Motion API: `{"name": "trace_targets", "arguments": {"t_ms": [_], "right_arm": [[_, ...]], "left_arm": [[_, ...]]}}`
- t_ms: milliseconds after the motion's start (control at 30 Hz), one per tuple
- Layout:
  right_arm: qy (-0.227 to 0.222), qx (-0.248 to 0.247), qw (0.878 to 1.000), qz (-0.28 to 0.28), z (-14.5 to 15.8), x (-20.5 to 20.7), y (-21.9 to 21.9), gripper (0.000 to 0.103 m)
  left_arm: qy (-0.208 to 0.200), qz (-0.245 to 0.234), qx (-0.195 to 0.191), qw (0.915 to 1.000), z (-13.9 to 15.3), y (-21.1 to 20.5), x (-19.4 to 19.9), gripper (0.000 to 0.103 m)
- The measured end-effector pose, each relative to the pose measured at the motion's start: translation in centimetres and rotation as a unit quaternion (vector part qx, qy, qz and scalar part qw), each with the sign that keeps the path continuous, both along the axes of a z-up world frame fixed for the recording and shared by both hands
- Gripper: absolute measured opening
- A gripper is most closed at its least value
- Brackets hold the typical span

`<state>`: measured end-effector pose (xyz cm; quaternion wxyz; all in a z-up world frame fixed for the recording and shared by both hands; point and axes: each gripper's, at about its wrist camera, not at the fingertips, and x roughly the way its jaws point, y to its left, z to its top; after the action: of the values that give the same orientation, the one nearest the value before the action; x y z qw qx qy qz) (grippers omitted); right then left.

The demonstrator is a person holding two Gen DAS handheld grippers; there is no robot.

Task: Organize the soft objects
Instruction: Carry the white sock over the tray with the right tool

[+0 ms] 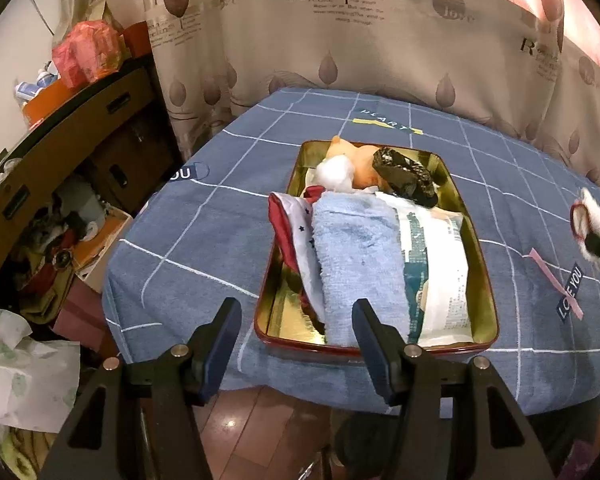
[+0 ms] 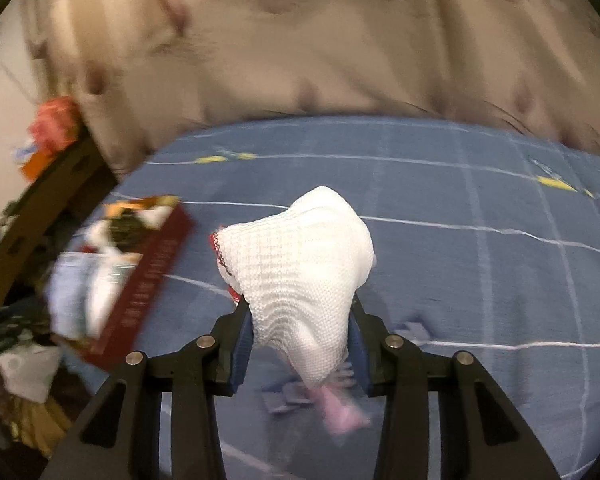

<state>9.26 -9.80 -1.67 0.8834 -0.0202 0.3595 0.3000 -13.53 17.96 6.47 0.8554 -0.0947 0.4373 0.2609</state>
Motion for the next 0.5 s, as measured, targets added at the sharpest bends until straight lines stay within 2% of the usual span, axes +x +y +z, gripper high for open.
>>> {"name": "trace_targets", "arguments": {"t_ms": [167, 267, 500], "right_arm": [[0.0, 0.014, 0.998, 0.065, 1.7, -3.2, 5.4, 0.039], [0.013, 0.021, 0.995, 0.101, 1.9, -4.7, 8.4, 0.039], [0.026, 0.005, 0.985, 0.168, 1.5, -6.6, 14.7, 0.039]], "left_arm": [[0.006, 0.011, -0.005, 0.9999, -0.4, 0.8, -0.1, 0.059], [0.002, 0.022, -0.015, 0.9996, -0.4, 1.6, -0.4, 0.059], [-0.012, 0.047, -0.003, 0.9988, 0.1, 2.7, -1.3, 0.059]]}}
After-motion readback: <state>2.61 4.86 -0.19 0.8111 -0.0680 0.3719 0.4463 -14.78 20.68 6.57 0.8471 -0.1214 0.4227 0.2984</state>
